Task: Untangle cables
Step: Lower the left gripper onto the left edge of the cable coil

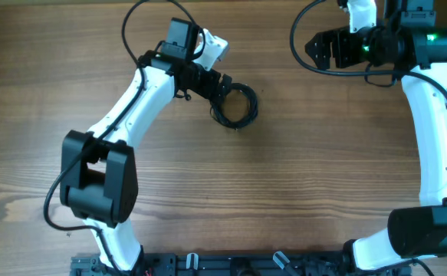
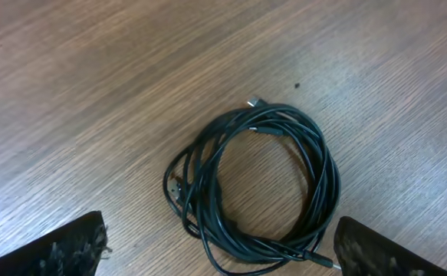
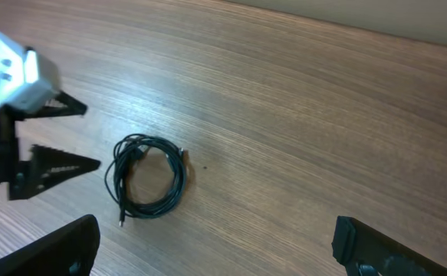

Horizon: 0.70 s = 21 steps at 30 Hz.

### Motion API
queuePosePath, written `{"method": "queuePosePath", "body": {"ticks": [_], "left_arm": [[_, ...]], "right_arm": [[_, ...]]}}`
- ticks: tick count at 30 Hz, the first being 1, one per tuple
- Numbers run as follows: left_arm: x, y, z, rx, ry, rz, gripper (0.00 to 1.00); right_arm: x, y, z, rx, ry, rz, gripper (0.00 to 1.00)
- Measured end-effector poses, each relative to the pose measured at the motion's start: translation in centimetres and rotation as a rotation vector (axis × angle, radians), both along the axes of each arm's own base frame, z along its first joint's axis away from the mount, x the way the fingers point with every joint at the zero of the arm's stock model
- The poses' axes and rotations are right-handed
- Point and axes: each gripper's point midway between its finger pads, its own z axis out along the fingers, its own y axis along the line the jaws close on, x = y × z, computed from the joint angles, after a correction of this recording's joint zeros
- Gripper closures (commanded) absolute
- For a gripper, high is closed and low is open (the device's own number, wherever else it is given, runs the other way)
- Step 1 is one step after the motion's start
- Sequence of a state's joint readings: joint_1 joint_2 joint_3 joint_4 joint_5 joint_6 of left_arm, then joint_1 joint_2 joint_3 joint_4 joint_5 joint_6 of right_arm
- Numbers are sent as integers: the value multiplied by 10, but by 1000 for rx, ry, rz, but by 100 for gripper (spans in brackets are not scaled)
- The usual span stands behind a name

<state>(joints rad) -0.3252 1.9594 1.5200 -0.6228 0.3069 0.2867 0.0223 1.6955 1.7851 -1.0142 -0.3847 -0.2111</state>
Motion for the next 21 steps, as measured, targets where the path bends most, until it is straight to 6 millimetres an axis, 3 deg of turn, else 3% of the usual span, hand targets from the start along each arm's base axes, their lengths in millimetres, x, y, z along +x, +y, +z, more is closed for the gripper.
{"method": "queuePosePath", "body": {"ticks": [11,15,21], "left_arm": [[-1,-7,-32,-6,52,-42,3],[3,-9,-34,-11,41,-43,4],[5,-12,-31,-22,24,-52,14]], "right_arm": [[-3,2,-1,-3,2,25,0],[-3,3,-1,-2,3,33,0],[-4,3,-1,-1,6,34,0]]}}
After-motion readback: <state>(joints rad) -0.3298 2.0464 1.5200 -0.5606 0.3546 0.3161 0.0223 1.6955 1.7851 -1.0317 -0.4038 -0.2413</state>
